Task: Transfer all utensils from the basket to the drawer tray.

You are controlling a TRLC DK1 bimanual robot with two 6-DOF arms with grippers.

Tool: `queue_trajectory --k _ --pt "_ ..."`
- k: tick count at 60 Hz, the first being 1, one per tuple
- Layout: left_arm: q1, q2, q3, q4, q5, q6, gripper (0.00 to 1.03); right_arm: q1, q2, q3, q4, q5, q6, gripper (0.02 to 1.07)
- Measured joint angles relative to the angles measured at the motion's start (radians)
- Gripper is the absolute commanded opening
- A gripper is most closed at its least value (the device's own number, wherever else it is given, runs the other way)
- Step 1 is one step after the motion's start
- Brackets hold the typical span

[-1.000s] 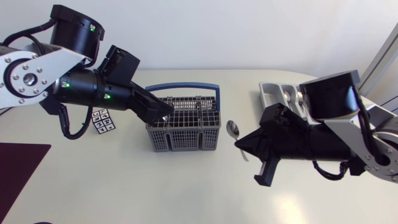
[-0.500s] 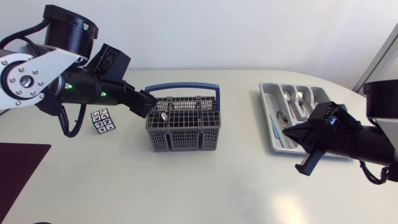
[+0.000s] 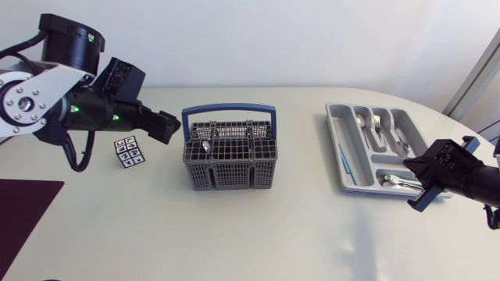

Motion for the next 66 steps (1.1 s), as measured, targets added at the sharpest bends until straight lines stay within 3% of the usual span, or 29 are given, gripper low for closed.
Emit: queue_trajectory --k 25,35,40,52,66 --pt "0.011 -0.004 -0.022 0.002 0.000 0.000 0.99 -0.133 0.367 0.000 0.298 0.000 -0.155 0.08" --pt "0.011 -0.004 -0.032 0.006 0.000 0.000 0.99 -0.137 0.452 -0.003 0.394 0.056 -0.203 0.11" --pt "0.011 -0.004 -0.032 0.009 0.000 0.000 0.99 -0.137 0.470 -0.017 0.424 0.082 -0.221 0.26" --pt "0.010 -0.004 -0.044 0.009 0.000 0.000 0.99 -0.136 0.471 -0.049 0.498 0.124 -0.249 0.92" --pt "0.010 -0.004 -0.062 0.010 0.023 0.000 0.99 -0.136 0.376 -0.071 0.479 0.131 -0.249 1.00"
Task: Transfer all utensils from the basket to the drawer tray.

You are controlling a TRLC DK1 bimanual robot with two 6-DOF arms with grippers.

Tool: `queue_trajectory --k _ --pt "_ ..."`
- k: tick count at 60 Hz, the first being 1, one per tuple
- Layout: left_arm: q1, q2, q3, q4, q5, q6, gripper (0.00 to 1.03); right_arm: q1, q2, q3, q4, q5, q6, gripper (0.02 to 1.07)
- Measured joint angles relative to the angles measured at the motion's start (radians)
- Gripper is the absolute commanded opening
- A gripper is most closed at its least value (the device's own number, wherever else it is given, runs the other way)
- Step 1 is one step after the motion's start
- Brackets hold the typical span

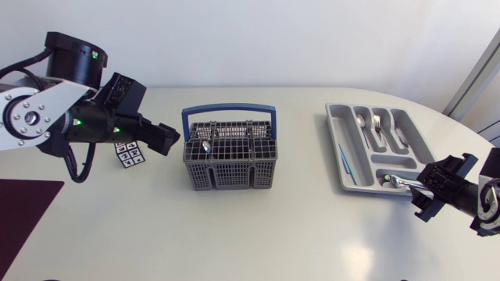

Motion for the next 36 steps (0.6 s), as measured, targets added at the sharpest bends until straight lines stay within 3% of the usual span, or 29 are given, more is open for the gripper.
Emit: queue_trajectory --k 17,27,36 --pt "-0.006 0.000 -0.016 0.051 0.060 -0.021 0.99 0.017 -0.199 0.001 -0.200 0.000 0.083 1.01" --pt "-0.035 0.014 -0.015 0.058 0.133 -0.049 0.98 0.104 -0.341 0.001 -0.316 0.004 0.162 1.01" --pt "-0.051 0.079 0.008 0.032 0.207 -0.079 0.97 0.222 -0.459 0.001 -0.402 0.069 0.232 1.01"
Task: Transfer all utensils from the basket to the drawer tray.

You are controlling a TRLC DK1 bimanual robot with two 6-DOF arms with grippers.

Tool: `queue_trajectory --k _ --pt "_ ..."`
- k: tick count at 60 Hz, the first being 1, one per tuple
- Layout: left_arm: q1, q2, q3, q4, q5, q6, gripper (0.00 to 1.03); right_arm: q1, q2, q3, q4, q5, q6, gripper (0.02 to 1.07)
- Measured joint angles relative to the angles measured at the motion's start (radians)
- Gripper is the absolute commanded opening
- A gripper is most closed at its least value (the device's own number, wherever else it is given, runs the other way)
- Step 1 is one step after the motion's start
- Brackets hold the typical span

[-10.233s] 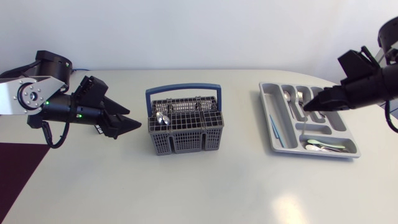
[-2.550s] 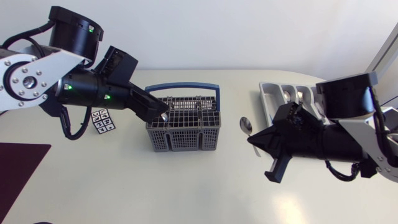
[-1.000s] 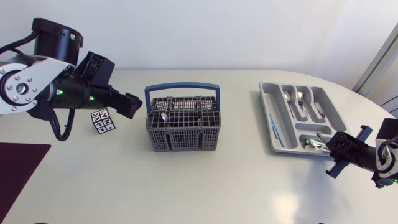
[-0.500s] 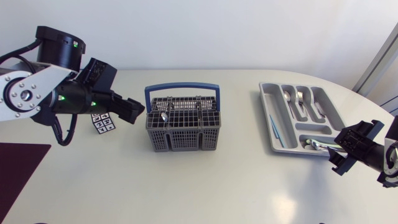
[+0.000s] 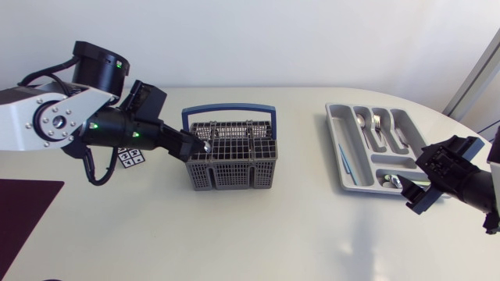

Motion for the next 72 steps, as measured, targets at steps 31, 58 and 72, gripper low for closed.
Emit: queue_trajectory --k 31,58,72 --pt "0.001 0.217 0.142 -0.022 0.065 -0.081 0.64 0.385 -0.166 -0.001 -0.101 0.217 0.172 1.01" --pt "0.012 0.286 0.185 -0.054 0.087 -0.105 0.09 0.409 -0.166 -0.001 -0.100 0.223 0.183 1.01" --pt "0.011 0.286 0.189 -0.058 0.124 -0.121 0.03 0.429 -0.166 -0.001 -0.100 0.232 0.187 1.01"
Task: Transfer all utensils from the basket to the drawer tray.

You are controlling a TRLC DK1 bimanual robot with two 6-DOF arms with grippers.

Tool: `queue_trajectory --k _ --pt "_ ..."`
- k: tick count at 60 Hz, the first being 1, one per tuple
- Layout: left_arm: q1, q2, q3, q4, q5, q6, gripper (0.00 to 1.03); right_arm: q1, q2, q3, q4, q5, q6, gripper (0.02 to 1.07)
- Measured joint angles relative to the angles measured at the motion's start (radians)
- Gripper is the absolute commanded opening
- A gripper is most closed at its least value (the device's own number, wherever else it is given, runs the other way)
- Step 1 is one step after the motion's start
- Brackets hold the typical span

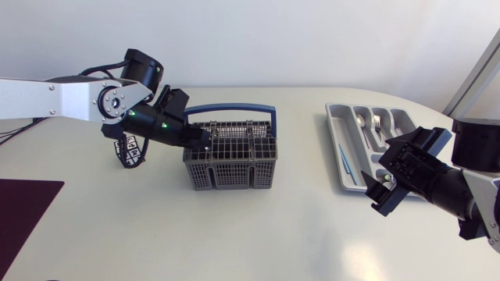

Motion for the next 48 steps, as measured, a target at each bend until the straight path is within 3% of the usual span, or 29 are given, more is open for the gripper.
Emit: queue_trajectory --k 48 --pt "0.006 -0.158 -0.050 -0.008 0.037 0.007 0.03 0.055 -0.042 -0.020 -0.013 0.040 0.004 1.01"
